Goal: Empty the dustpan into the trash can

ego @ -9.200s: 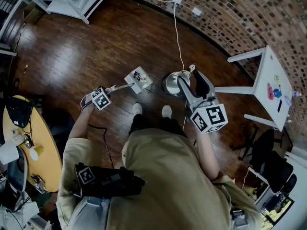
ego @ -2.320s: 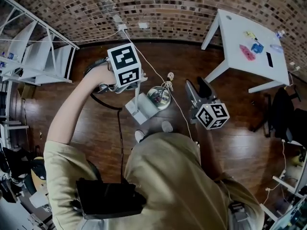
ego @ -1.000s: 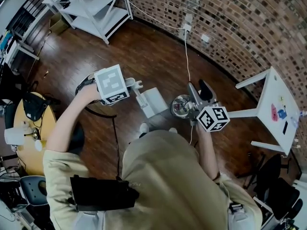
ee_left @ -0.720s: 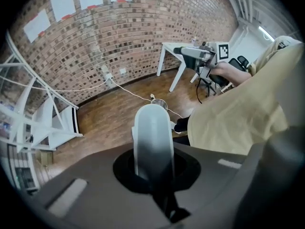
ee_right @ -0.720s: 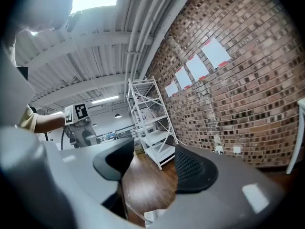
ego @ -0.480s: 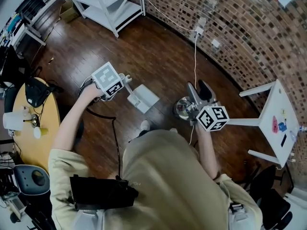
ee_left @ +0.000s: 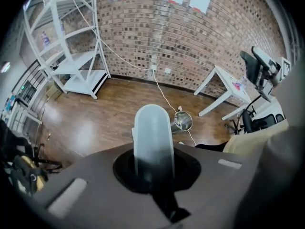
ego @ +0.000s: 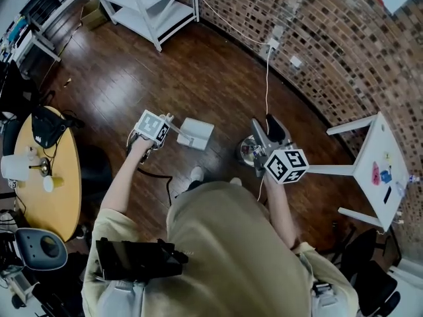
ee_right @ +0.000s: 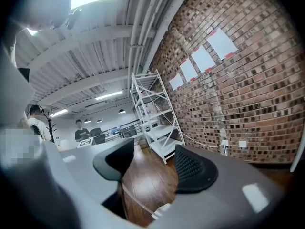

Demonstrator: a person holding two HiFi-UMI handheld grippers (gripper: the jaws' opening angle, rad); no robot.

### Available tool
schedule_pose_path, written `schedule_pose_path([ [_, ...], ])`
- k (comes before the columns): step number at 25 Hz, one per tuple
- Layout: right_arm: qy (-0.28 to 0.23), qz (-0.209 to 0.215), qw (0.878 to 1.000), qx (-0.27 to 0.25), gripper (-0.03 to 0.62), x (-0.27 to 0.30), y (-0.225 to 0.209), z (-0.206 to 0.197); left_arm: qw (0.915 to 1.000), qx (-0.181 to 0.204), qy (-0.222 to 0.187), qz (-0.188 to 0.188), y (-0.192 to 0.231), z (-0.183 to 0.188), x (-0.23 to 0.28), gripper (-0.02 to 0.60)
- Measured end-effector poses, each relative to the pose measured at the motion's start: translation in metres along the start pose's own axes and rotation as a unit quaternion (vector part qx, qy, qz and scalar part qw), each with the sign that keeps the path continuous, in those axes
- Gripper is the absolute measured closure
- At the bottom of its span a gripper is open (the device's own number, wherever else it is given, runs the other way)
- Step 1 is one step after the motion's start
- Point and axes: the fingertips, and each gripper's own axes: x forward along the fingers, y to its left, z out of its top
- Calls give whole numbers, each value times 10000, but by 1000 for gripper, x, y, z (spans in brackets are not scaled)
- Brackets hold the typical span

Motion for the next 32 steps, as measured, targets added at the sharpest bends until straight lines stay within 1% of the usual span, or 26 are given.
schedule_pose_path([
  [4, -27, -49, 10000, 8, 341, -3, 1, -2, 9986, -434, -273, 154, 1, -12, 38, 581],
  [7, -30, -100, 9999, -11, 341, -7, 0, -3, 9975, -516, -384, 302, -2, -15, 61, 581],
  [10, -25, -184, 9998, -22, 341, -14, -3, -2, 9967, -654, -331, 346, -6, -21, 85, 581],
  [11, -31, -218, 9998, -27, 341, -17, -4, -2, 9962, -686, -352, 405, -4, -21, 92, 581],
  [13, -48, -278, 9996, -12, 341, -21, -5, -5, 9940, -643, -577, 673, 10, -16, 104, 581],
  [14, -45, -299, 9995, 8, 341, -22, -6, -7, 9934, -700, -586, 689, 12, -19, 111, 581],
  [16, -26, -351, 9994, 29, 341, -27, -8, -8, 9940, -798, -438, 614, 8, -27, 123, 581],
  [18, -22, -439, 9990, 20, 341, -35, -15, -5, 9955, -716, -284, 552, 2, -30, 136, 581],
  [20, -37, -532, 9986, 25, 341, -42, -22, -3, 9961, -560, -329, 602, 3, -25, 144, 581],
  [24, -37, -659, 9978, 103, 341, -49, -32, -7, 9951, -383, -441, 797, 5, -23, 150, 581],
  [29, -30, -599, 9981, 117, 342, -47, -31, -10, 9948, -144, -375, 936, 4, -36, 152, 577],
  [30, -43, -574, 9983, 121, 351, -47, -31, -10, 9949, -132, -364, 928, 3, -39, 151, 570],
  [32, -54, -534, 9985, 126, 358, -45, -31, -10, 9950, -137, -422, 898, 0, -41, 149, 488],
])
